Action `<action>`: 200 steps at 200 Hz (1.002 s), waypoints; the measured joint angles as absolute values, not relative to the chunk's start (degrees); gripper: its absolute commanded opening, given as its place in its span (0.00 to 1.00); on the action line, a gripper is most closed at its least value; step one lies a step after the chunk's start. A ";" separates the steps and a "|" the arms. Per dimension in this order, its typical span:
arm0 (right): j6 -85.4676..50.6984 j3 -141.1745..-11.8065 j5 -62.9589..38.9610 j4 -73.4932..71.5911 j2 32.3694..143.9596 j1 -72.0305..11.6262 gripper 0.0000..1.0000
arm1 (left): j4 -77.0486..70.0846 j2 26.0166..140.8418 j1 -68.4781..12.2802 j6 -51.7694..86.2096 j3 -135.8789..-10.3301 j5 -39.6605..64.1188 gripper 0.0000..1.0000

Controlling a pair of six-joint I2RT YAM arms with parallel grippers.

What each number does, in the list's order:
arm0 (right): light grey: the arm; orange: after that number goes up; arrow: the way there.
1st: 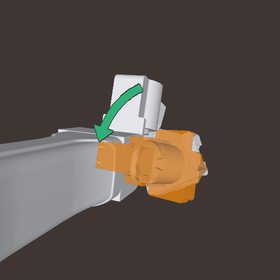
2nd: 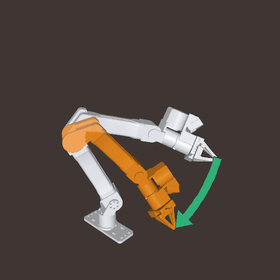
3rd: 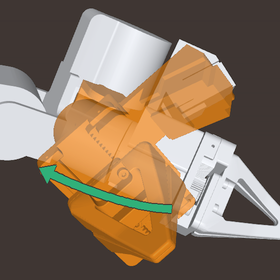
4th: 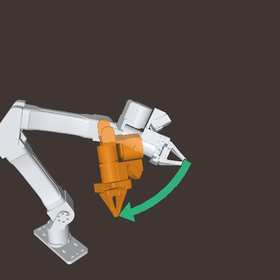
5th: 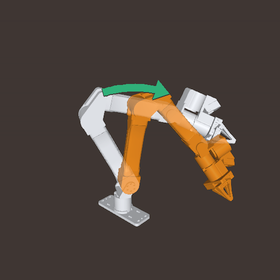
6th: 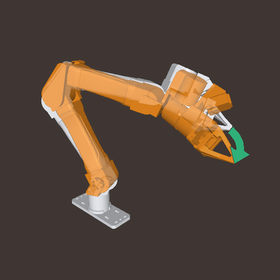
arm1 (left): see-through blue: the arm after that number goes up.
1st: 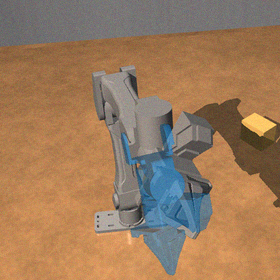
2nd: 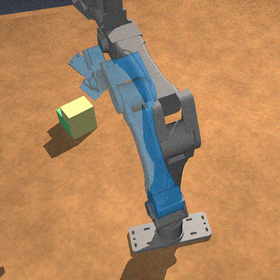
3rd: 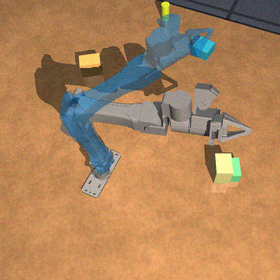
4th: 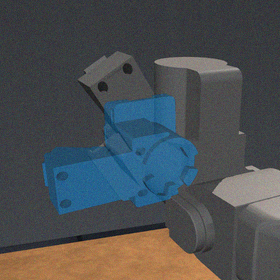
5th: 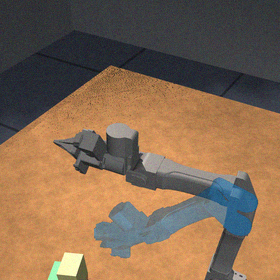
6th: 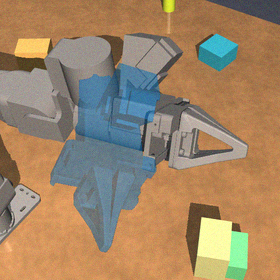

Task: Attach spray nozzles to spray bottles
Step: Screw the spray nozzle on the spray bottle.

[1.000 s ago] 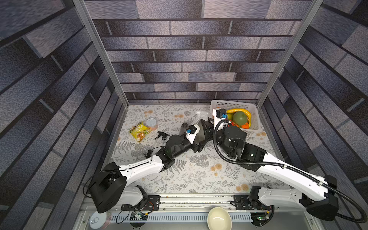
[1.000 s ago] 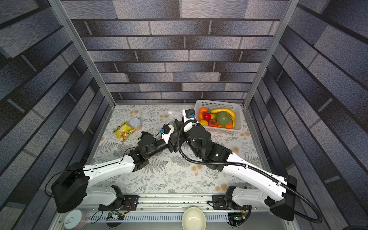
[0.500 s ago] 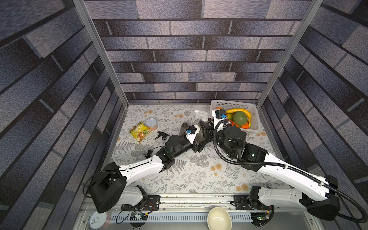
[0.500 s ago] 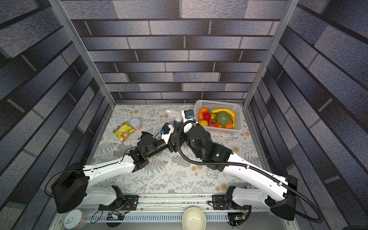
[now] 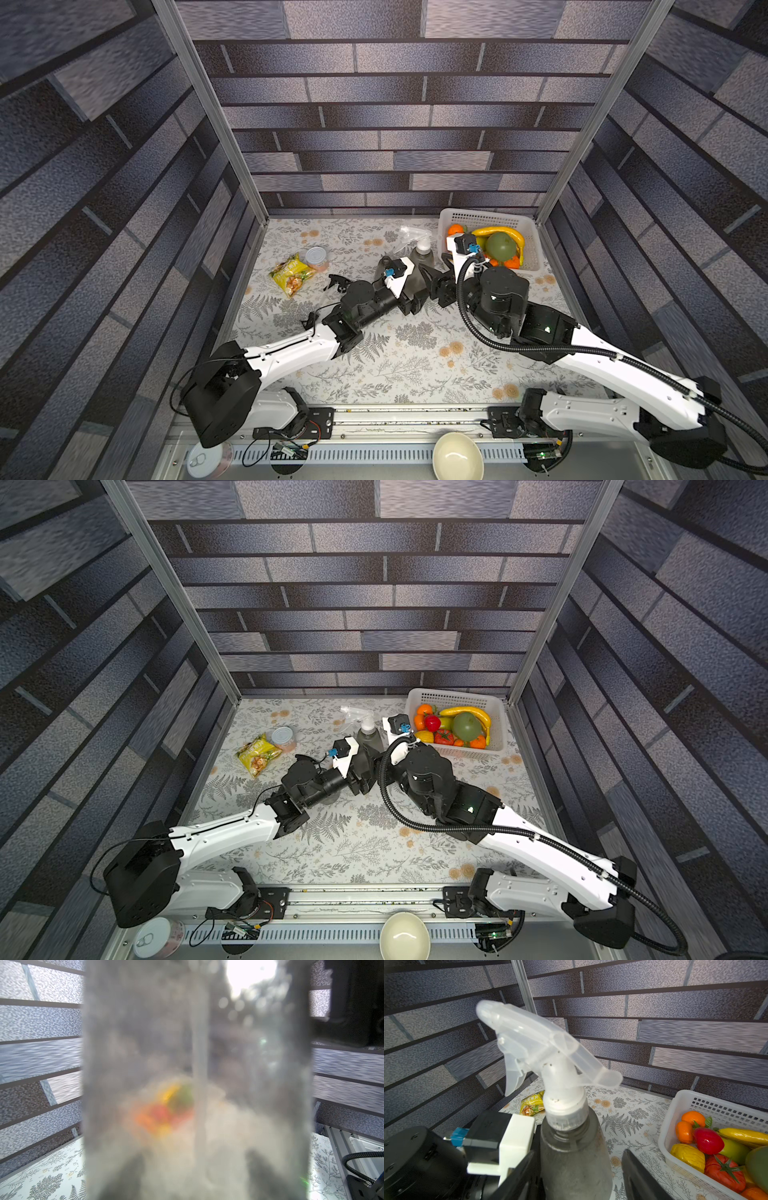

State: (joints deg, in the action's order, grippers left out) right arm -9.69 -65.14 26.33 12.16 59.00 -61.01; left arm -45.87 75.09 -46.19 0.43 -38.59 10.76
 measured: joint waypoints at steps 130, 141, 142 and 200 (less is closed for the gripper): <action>-3.49 -70.98 -26.85 18.26 58.28 -36.21 0.76 | -43.51 70.87 -45.91 0.73 -36.67 16.67 0.79; -3.31 -72.05 -28.69 18.28 59.22 -36.18 0.75 | -43.31 70.85 -45.93 0.99 -36.67 17.17 0.79; -3.29 -72.14 -28.82 18.26 59.31 -36.16 0.75 | -43.29 70.85 -45.93 1.02 -36.67 17.17 0.79; -2.85 -74.70 -32.18 18.28 63.66 -35.79 0.69 | -42.35 70.46 -45.67 1.98 -36.67 19.20 0.79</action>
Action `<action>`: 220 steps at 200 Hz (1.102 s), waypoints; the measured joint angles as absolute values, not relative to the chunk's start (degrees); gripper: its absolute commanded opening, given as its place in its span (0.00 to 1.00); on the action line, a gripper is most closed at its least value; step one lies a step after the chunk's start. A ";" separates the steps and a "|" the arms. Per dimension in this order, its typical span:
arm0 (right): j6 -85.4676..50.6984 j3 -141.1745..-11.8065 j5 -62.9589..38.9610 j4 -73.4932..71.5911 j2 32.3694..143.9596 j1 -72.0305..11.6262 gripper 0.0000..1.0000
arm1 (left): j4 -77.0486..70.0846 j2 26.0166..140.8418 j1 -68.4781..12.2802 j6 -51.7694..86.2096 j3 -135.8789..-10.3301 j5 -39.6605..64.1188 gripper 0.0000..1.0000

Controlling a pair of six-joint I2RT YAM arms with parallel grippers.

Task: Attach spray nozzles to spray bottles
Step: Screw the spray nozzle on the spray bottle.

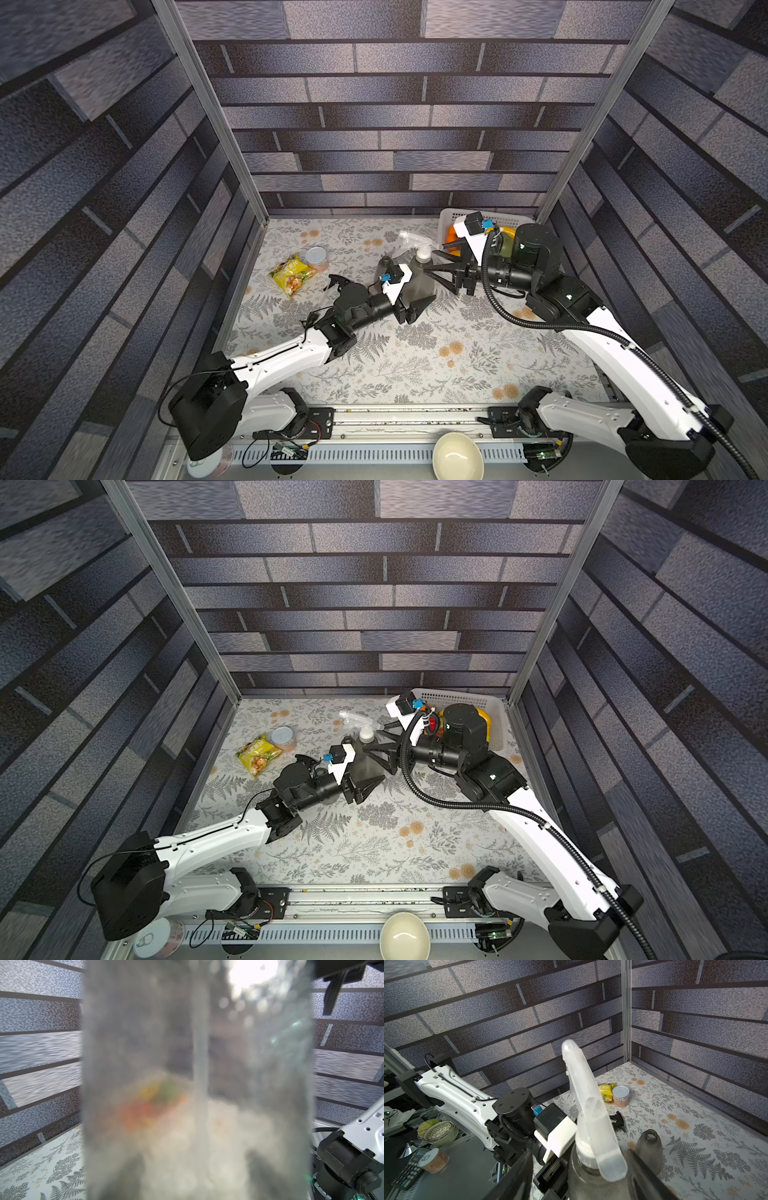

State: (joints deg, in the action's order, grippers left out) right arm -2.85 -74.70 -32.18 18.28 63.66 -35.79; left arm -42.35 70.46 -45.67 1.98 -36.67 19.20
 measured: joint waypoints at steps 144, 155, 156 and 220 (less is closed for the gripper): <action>-3.62 -76.77 -34.04 17.76 68.23 -35.70 0.39 | -41.47 70.04 -45.67 2.00 -36.69 19.77 0.79; -3.64 -76.79 -34.17 17.76 68.23 -35.70 0.35 | -41.50 70.04 -45.67 2.00 -36.71 19.79 0.80; -3.60 -76.77 -34.20 17.76 68.23 -35.70 0.35 | -41.50 70.04 -45.67 2.00 -36.71 19.79 0.79; -3.55 -76.58 -34.22 17.37 68.23 -35.70 0.22 | -41.19 70.24 -45.67 2.17 -37.01 20.05 0.79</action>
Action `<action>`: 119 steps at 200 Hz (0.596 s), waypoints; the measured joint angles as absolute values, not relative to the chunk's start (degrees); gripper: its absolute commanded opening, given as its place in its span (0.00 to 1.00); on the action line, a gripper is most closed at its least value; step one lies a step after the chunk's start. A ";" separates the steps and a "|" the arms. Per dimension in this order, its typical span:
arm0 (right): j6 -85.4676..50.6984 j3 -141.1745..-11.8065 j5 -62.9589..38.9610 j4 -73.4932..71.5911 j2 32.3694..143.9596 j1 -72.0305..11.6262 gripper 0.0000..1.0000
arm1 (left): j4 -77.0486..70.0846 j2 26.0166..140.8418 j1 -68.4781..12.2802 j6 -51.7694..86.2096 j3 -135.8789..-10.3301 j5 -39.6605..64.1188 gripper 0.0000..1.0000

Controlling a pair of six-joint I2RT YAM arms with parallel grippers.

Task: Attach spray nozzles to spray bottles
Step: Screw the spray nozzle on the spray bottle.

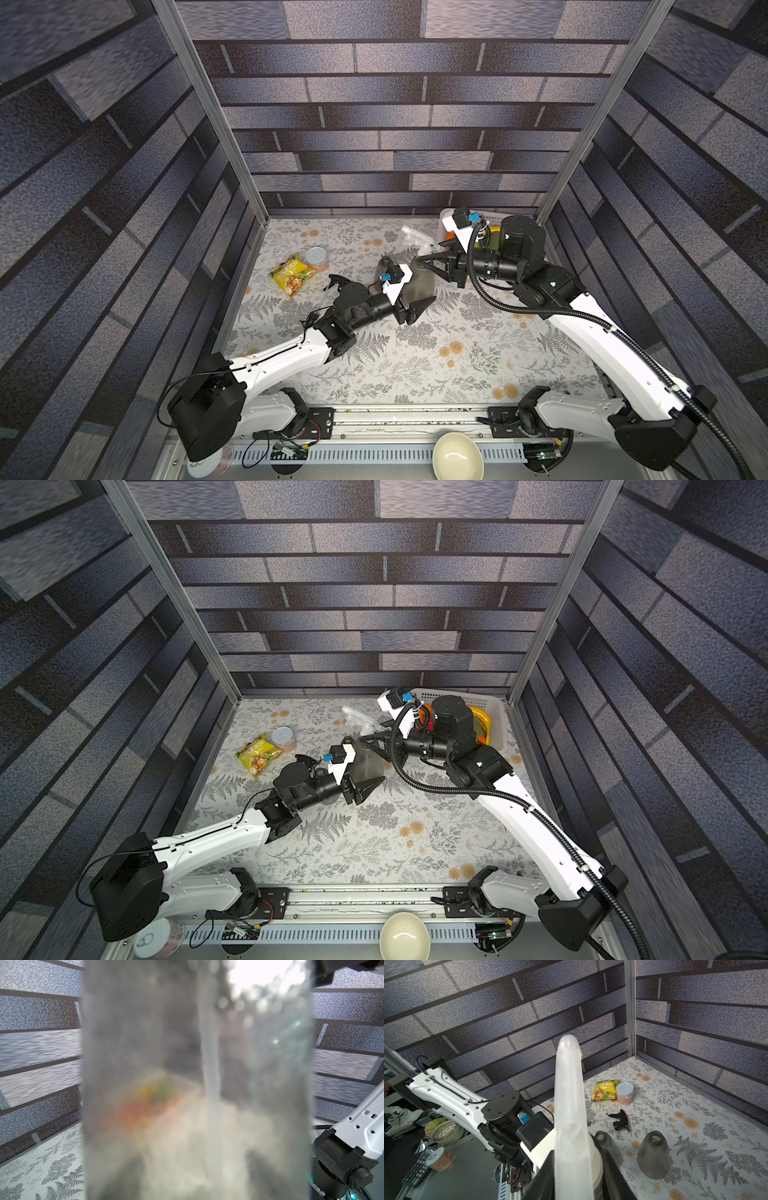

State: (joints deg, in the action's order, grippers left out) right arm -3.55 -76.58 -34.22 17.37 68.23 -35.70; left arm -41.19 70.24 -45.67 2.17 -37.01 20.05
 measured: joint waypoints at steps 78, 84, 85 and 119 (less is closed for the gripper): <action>-4.19 -70.35 -14.28 12.10 65.65 -42.87 0.15 | -38.81 72.10 -45.80 2.09 -37.67 17.02 0.79; -4.51 -69.71 -11.03 11.22 65.49 -44.23 0.14 | -38.68 72.18 -45.84 2.00 -37.67 16.43 0.79; -4.62 -69.56 -10.35 11.03 65.45 -44.53 0.14 | -38.68 72.23 -45.87 1.98 -37.67 16.29 0.79; -7.01 -66.52 6.98 6.37 65.25 -51.31 0.13 | -38.30 72.95 -46.09 1.89 -37.67 13.58 0.79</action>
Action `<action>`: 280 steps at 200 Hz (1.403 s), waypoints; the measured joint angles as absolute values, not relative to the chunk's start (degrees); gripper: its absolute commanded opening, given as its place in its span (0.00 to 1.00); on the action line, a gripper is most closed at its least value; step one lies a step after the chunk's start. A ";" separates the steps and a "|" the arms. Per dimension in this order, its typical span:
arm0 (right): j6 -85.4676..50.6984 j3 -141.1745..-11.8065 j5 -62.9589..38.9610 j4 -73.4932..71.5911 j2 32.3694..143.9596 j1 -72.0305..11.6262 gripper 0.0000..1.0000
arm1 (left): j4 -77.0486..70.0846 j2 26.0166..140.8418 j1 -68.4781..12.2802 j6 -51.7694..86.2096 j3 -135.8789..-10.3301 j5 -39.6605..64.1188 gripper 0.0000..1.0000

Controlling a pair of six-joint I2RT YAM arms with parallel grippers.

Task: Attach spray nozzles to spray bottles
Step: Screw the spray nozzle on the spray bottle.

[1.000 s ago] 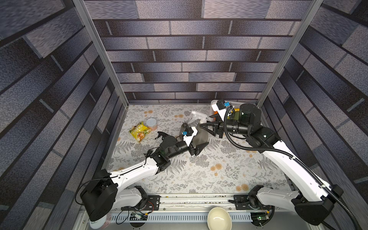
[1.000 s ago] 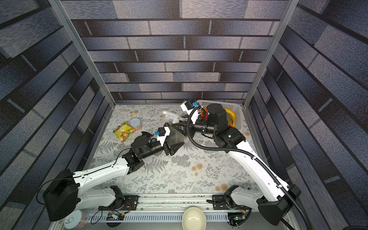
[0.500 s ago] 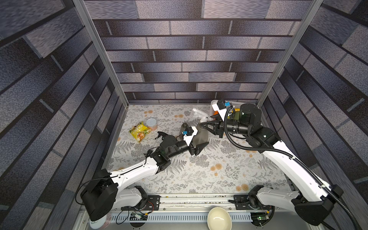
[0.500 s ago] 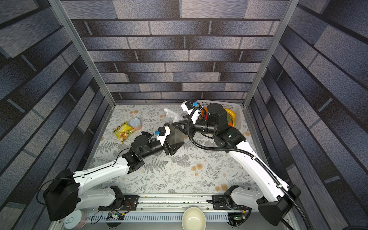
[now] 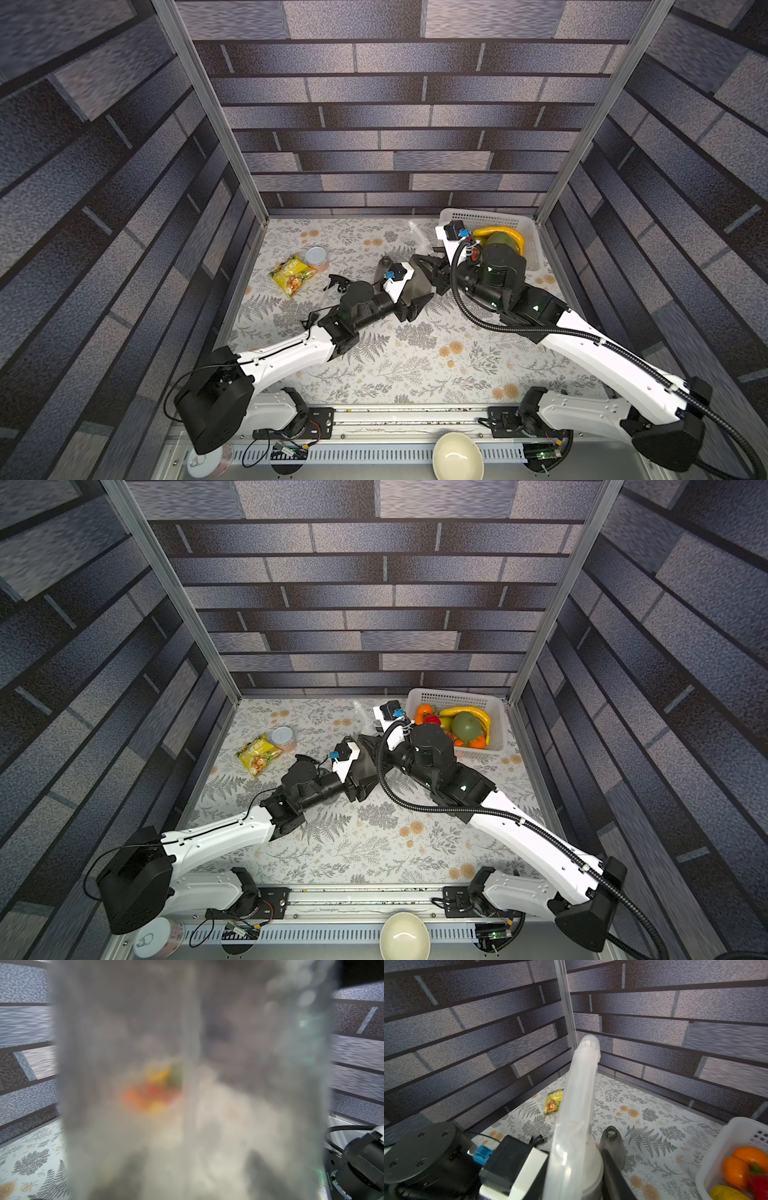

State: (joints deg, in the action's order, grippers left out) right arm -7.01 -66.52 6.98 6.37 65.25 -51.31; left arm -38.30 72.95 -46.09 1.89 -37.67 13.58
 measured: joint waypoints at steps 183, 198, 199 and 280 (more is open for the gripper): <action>-7.68 -72.99 38.72 8.10 72.14 -64.93 0.56 | -41.21 72.27 -45.98 1.63 -36.29 11.55 0.79; -7.57 -73.10 37.32 9.26 71.29 -64.93 0.58 | -41.82 71.88 -46.00 1.63 -36.14 12.08 0.79; -7.55 -73.12 37.28 9.30 71.26 -64.93 0.58 | -41.87 71.85 -46.00 1.63 -36.14 12.08 0.79; -7.64 -72.88 28.12 16.78 65.87 -64.93 0.71 | -42.48 71.55 -44.56 1.65 -36.03 13.39 0.79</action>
State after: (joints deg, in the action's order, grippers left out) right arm -7.64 -72.88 28.12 16.78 65.87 -64.93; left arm -42.48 71.55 -44.56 1.65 -36.03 13.39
